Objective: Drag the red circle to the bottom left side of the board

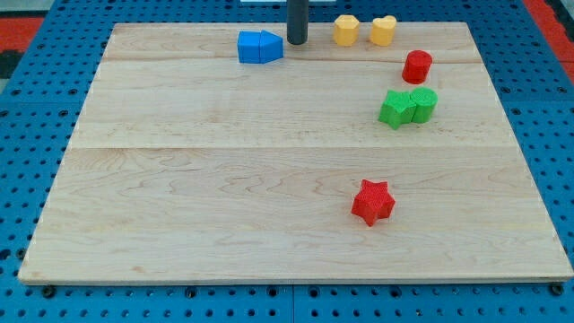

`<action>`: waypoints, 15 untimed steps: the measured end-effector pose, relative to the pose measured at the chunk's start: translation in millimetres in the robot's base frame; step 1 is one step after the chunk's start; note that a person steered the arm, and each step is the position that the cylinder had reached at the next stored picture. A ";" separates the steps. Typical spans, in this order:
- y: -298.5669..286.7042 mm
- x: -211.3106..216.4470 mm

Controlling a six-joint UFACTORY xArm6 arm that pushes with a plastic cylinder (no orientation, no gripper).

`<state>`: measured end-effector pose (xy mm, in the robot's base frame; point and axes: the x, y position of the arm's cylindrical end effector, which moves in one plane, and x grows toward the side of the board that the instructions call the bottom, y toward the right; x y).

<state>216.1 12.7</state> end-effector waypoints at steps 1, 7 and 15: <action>19.4 -17.1; 20.8 6.4; 18.9 14.2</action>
<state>230.3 31.5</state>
